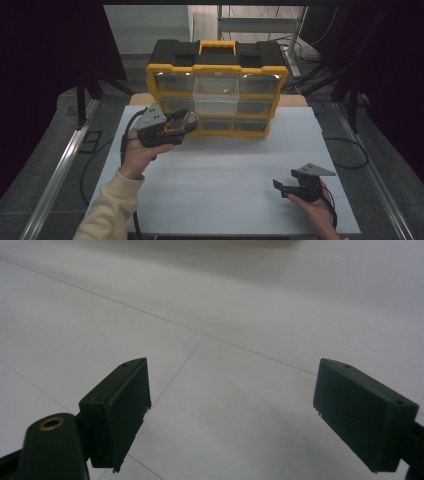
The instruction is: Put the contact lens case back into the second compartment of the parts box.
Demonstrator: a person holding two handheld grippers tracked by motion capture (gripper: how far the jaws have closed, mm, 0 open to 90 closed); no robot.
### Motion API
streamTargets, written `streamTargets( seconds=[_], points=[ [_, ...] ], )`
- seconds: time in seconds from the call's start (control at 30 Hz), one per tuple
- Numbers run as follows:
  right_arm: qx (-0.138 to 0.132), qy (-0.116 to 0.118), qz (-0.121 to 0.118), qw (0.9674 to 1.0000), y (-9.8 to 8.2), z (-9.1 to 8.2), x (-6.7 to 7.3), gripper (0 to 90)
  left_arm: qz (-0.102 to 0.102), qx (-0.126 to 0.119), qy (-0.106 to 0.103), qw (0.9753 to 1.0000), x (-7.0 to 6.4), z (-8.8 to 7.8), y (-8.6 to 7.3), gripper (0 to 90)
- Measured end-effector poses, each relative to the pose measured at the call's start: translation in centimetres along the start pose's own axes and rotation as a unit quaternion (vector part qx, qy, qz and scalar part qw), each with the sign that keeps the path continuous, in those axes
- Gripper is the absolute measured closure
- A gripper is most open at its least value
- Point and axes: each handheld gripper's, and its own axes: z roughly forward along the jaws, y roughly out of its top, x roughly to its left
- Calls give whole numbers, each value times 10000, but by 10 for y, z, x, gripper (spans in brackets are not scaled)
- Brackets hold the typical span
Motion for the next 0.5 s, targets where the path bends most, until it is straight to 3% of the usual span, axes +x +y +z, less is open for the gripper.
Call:
streamTargets(
  seconds=[0.5],
  points=[
    [-23, 3, 5, 10000, 0, -1, -1, 155, -66, -156, 77, 9998, 5, -5, 20, 482]
  ],
)
